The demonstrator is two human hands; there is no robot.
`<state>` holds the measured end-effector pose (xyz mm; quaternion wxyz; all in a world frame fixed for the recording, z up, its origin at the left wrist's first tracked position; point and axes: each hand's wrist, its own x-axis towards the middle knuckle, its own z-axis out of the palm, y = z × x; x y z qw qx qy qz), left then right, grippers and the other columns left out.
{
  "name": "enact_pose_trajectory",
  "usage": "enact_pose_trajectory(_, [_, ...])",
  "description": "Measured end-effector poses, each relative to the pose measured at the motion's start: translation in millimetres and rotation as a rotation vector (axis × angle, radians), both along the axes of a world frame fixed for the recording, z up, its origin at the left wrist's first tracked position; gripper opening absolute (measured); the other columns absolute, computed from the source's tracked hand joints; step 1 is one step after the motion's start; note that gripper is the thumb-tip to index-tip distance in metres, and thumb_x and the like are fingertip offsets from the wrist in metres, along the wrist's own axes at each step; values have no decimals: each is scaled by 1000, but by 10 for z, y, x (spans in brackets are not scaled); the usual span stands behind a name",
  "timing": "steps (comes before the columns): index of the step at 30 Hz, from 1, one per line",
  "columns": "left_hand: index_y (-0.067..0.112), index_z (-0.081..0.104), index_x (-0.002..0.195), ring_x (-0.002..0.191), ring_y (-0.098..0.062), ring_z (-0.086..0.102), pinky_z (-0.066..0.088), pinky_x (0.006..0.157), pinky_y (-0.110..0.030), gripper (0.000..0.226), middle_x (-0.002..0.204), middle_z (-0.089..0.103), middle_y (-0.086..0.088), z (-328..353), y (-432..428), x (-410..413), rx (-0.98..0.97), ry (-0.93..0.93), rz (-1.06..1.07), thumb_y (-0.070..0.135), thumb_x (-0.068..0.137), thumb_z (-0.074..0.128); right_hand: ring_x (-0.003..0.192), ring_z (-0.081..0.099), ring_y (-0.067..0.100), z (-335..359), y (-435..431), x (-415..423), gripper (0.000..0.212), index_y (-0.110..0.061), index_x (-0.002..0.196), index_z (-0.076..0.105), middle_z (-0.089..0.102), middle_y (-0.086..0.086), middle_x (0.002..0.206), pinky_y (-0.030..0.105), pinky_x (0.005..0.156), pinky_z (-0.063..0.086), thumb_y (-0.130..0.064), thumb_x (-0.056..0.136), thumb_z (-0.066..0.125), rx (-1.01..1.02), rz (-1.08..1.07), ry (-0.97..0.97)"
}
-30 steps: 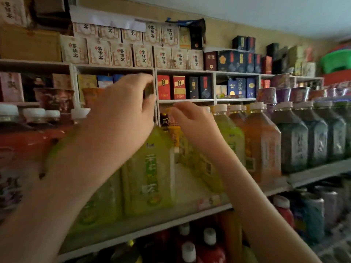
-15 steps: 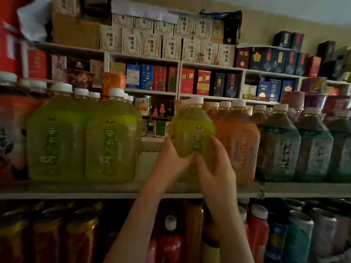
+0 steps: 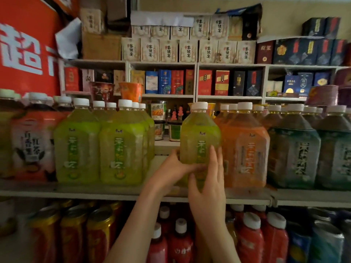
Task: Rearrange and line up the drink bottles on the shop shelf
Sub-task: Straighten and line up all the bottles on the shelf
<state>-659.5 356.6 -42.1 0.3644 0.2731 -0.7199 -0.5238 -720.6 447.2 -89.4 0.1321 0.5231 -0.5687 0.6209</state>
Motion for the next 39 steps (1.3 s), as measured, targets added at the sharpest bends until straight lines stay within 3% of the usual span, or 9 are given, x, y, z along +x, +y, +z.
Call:
enact_pose_trajectory(3, [35,49,125,96,-7,64,56,78,-31,90,105,68,15,-11,-19,-10,-12,2,-9,50,46,89,141,2,-1,18,-8,13,80,-42,145,4,-4,-24,150,35,113,28,-12,91,54,-11,-12,-18])
enact_pose_trajectory(7, [36,57,117,89,0,67,55,67,-20,65,101,71,17,29,-1,9,-54,21,-82,43,59,86,140,8,-1,72,8,24,74,-39,147,10,5,-27,147,33,113,28,-13,91,51,-10,22,-79])
enact_pose_trajectory(11, [27,60,120,98,-12,67,57,80,-33,63,108,70,7,40,-18,10,-1,10,-87,35,63,86,139,16,6,135,26,67,64,-29,148,18,21,-11,152,22,110,19,-17,93,49,-22,-55,-117])
enact_pose_trajectory(16, [35,65,88,74,-1,66,50,59,-19,15,87,72,15,42,39,7,-70,-19,-37,33,76,75,131,23,14,433,48,64,62,-14,146,25,35,5,144,21,102,21,-23,92,55,-61,-194,17])
enact_pose_trajectory(23, [38,57,78,74,10,57,43,53,-12,44,77,64,25,96,34,155,-99,-113,14,38,50,90,140,16,23,981,-91,-224,89,-16,149,11,19,5,153,44,113,24,-41,83,66,243,18,58])
enact_pose_trajectory(27, [33,66,92,83,1,61,41,59,-15,40,86,69,18,138,16,308,-156,-160,60,35,59,88,128,41,23,967,-164,-279,107,-30,149,10,36,4,145,47,101,43,-50,67,76,363,240,-170])
enact_pose_trajectory(30, [28,60,111,75,4,58,43,55,-10,40,92,66,16,225,90,439,-390,-221,246,29,75,78,114,54,25,872,-205,-287,112,-42,144,7,50,3,129,49,91,51,-45,61,82,402,354,-335])
enact_pose_trajectory(34, [20,18,150,103,-10,61,39,77,-12,76,137,52,0,332,230,568,-786,-324,425,23,88,62,106,57,22,847,-250,-253,112,-29,144,16,52,-1,119,45,84,55,-45,56,84,344,309,-333])
enact_pose_trajectory(39, [16,22,148,105,-25,61,51,83,-28,62,127,57,-12,597,255,676,-979,-277,525,21,94,52,118,52,26,858,-343,-108,113,-19,144,17,47,8,135,45,92,51,-53,57,81,370,250,-241])
